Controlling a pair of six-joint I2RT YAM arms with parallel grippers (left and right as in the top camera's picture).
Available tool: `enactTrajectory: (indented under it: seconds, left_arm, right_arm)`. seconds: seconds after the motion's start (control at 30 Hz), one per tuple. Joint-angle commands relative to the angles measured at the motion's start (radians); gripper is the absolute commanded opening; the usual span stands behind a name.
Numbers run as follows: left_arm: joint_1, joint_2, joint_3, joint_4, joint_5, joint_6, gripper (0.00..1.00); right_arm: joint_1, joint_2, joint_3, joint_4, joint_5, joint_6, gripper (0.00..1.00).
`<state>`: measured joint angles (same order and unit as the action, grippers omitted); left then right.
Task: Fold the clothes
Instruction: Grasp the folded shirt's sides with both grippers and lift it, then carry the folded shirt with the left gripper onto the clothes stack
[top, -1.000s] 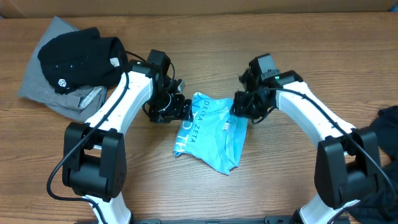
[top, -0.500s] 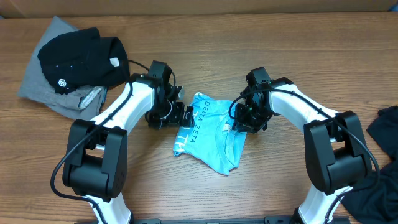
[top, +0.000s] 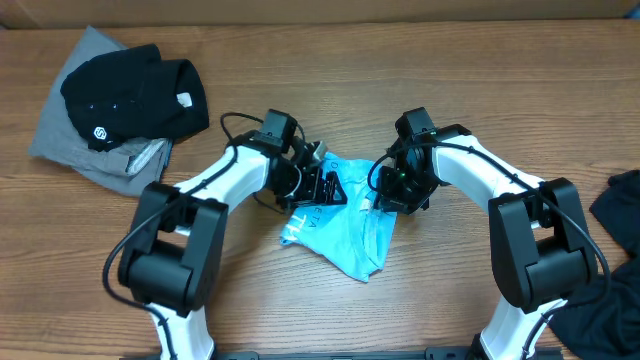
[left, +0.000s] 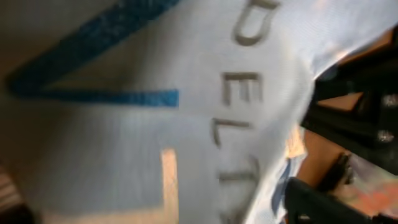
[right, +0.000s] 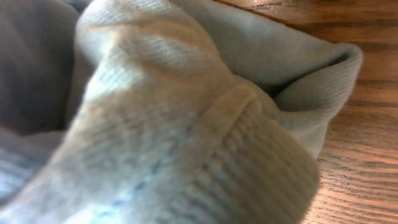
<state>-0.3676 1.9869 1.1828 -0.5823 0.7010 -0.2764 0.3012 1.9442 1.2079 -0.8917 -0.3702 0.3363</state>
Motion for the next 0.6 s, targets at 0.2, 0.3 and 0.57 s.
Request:
enactTrajectory:
  seconds: [0.2, 0.3, 0.57]
  left_arm:
    - [-0.018, 0.090, -0.016, 0.006, 0.090, -0.023, 0.04]
    - [0.002, 0.086, 0.012, -0.046, 0.100, 0.021, 0.04]
    - [0.188, 0.021, 0.362, -0.428, 0.055, 0.194, 0.04]
  right_arm:
    - [0.006, 0.039, -0.008, -0.038, 0.009, 0.002, 0.12]
    - [-0.006, 0.021, 0.027, -0.113, -0.042, 0.001, 0.08]
    - [-0.043, -0.216, 0.192, -0.234, -0.050, -0.029, 0.14]
